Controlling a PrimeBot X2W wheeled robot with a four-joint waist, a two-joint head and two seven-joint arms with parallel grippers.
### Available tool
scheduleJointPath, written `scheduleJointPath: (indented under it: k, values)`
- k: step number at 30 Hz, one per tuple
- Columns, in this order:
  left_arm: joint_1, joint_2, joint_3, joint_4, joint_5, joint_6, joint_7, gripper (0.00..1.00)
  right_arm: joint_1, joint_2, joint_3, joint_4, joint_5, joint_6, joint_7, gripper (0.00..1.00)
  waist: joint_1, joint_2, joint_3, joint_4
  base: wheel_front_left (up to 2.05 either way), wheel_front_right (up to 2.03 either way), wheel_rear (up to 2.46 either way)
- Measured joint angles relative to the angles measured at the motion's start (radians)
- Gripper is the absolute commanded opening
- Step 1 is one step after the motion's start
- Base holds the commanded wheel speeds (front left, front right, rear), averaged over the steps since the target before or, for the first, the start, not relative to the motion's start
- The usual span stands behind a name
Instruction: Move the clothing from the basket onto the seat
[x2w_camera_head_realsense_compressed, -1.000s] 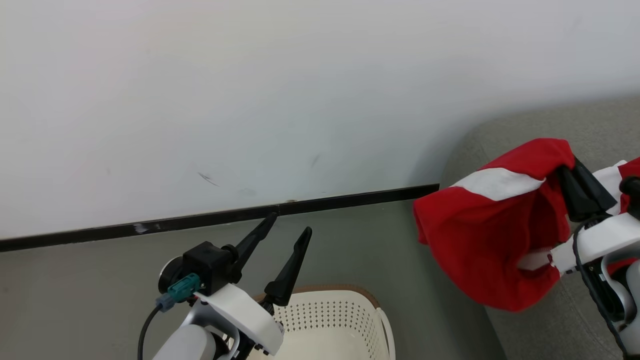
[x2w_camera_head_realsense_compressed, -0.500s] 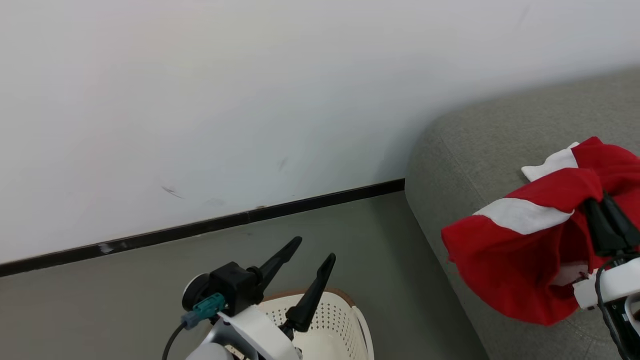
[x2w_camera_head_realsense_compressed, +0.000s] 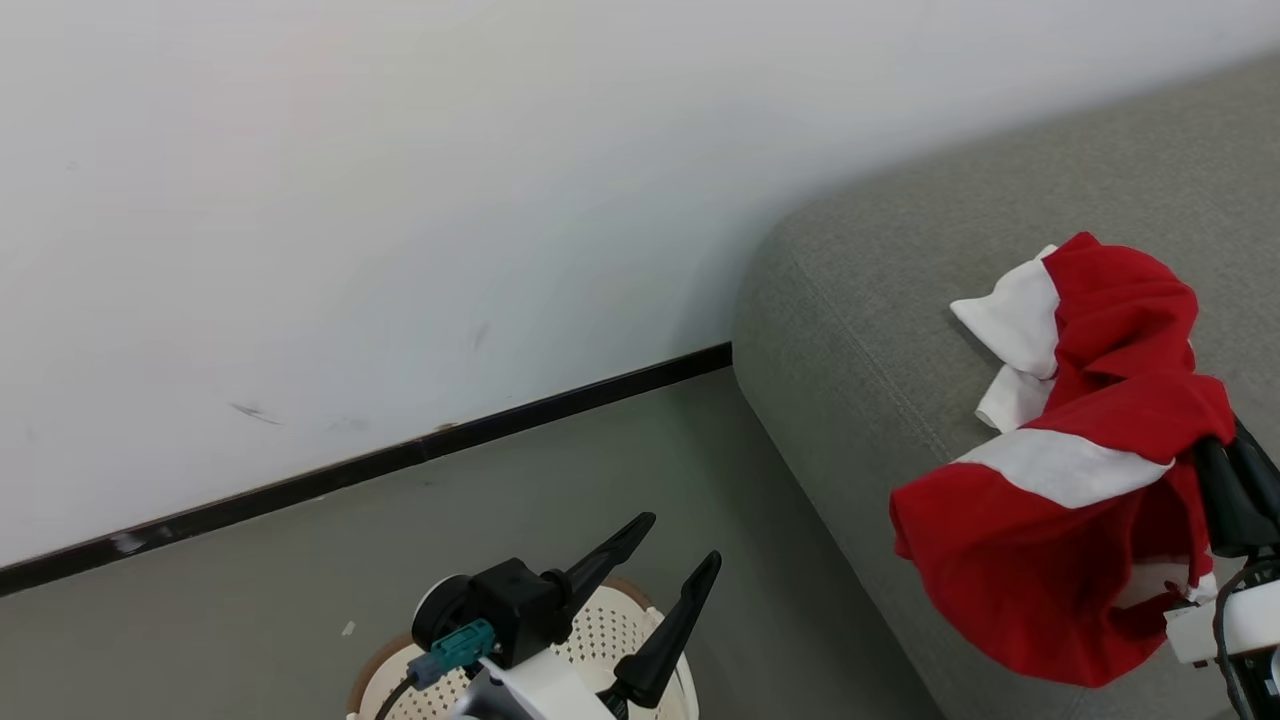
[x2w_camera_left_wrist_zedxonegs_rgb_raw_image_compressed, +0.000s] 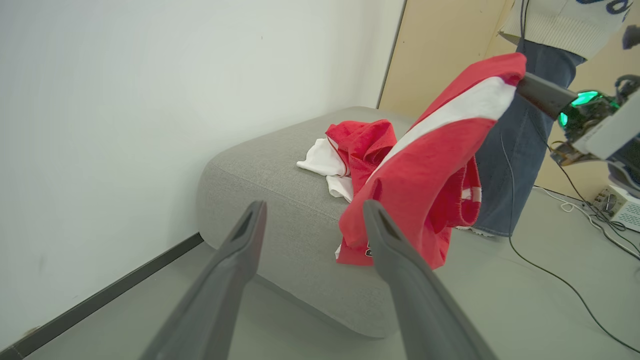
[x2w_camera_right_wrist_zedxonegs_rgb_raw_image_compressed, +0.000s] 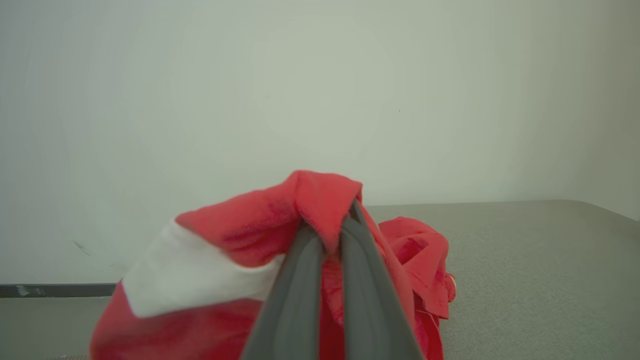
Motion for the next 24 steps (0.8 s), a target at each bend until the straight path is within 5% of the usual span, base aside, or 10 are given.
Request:
scheduleJointPath:
  k: [15,24]
  values:
    - [0.000,-0.001,-0.010,-0.001,0.001,0.001,-0.019,1.00,0.004,0.028,0.078,-0.025,0.058,0.000,0.053,0.00,0.0000,0.0000,0.032,-0.095,0.00,0.00,0.00]
    - [-0.001,0.021,0.021,-0.030,0.011,0.028,-0.019,1.00,-0.293,-0.012,0.080,-0.010,0.085,0.000,0.106,0.00,0.0000,0.0000,0.073,-0.111,0.00,0.00,0.00]
